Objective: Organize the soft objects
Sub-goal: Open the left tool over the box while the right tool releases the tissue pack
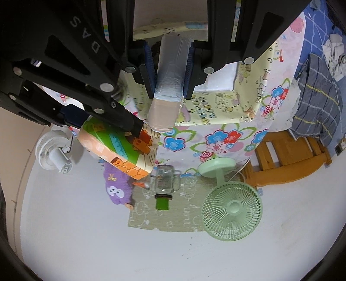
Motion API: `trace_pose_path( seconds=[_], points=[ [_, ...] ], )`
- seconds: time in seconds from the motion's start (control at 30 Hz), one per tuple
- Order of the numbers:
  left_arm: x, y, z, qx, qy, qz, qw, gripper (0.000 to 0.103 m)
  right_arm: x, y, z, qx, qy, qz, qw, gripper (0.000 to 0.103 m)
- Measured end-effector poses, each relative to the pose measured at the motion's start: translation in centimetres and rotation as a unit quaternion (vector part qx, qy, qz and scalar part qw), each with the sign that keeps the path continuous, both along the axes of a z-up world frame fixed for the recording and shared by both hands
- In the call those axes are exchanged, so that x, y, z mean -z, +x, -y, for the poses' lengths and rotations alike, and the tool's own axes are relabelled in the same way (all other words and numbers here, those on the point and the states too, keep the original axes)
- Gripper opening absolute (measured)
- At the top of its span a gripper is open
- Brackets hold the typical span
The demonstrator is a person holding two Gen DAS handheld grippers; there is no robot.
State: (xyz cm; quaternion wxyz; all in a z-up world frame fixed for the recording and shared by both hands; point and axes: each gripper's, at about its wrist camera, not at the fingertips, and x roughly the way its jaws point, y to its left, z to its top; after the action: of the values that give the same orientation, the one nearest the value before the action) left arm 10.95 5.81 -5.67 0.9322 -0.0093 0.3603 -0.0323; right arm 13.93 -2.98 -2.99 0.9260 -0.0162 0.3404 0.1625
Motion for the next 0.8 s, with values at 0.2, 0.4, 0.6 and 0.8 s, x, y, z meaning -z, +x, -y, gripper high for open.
trace_pose_path(
  seconds=[0.2,0.4,0.6,0.8],
  points=[
    [1.3,0.8,-1.8,-0.019,0.003,-0.014,0.9997,0.025,1.0,0.7,-1.9,-0.02,-0.003,-0.011,1.0,0.033],
    [2.9,1.7,-3.5,-0.038,0.007,-0.034,0.9987,0.025,2.5,1.6,-3.6,-0.04,-0.006,-0.029,0.999,0.033],
    [4.3,2.6,-5.0,-0.055,0.01,-0.051,0.9971,0.025,3.9,2.7,-5.3,-0.058,-0.012,-0.048,0.997,0.033],
    [5.2,3.2,-6.0,-0.068,0.008,-0.068,0.9953,0.028,4.9,3.5,-6.5,-0.07,-0.014,-0.063,0.995,0.033]
  ],
)
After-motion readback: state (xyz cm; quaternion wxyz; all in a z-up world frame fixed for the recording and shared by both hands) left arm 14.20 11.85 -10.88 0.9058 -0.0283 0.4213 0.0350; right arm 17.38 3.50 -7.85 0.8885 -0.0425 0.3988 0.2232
